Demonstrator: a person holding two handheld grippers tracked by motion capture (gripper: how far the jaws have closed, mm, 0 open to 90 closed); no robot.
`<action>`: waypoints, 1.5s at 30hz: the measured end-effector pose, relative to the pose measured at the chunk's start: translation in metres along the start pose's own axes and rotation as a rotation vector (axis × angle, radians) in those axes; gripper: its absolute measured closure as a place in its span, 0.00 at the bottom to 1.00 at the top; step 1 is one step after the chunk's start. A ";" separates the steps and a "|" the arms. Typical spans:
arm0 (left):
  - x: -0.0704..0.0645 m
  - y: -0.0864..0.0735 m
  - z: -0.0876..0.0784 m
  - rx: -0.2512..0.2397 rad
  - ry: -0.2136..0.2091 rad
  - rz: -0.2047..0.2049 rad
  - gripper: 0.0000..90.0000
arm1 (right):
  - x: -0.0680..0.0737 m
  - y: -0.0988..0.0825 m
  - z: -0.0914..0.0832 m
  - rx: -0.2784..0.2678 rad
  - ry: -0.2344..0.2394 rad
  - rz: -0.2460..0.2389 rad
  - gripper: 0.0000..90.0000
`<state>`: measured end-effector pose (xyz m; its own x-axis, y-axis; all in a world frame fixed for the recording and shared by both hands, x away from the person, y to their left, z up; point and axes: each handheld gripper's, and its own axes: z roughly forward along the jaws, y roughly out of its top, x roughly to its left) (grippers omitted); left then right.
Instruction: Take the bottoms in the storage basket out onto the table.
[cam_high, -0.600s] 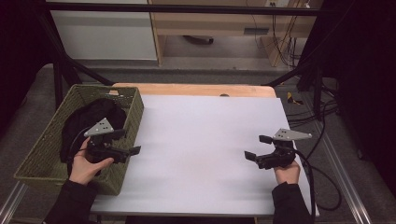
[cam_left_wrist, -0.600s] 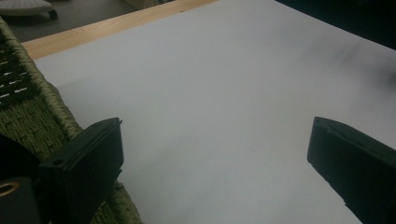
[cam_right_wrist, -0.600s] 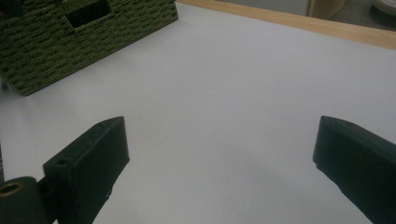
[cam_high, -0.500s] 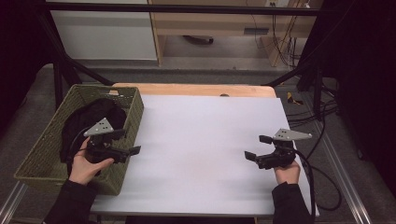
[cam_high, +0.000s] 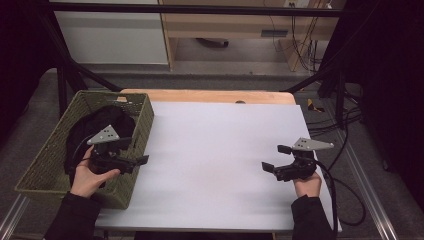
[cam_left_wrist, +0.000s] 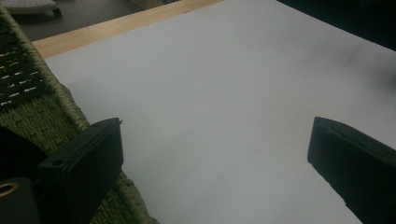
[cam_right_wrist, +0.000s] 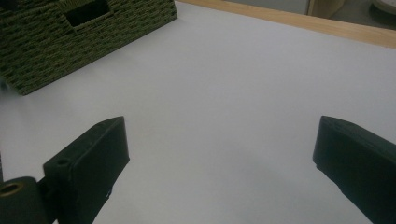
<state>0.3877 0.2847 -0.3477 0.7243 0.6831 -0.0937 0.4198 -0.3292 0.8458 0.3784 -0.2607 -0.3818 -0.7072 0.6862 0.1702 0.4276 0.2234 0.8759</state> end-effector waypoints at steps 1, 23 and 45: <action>0.000 0.000 0.000 0.000 0.000 0.000 0.04 | 0.000 0.000 0.000 0.000 0.000 0.000 0.04; 0.017 0.003 -0.023 0.010 0.069 -0.028 0.04 | -0.001 -0.001 0.001 0.010 -0.006 -0.002 0.04; 0.060 -0.007 -0.053 0.048 0.232 -0.083 0.04 | 0.000 -0.001 0.002 0.011 -0.006 -0.003 0.04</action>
<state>0.3992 0.3623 -0.3311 0.5436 0.8386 -0.0343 0.5023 -0.2923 0.8138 0.3789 -0.2596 -0.3836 -0.7049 0.6898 0.1653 0.4319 0.2326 0.8714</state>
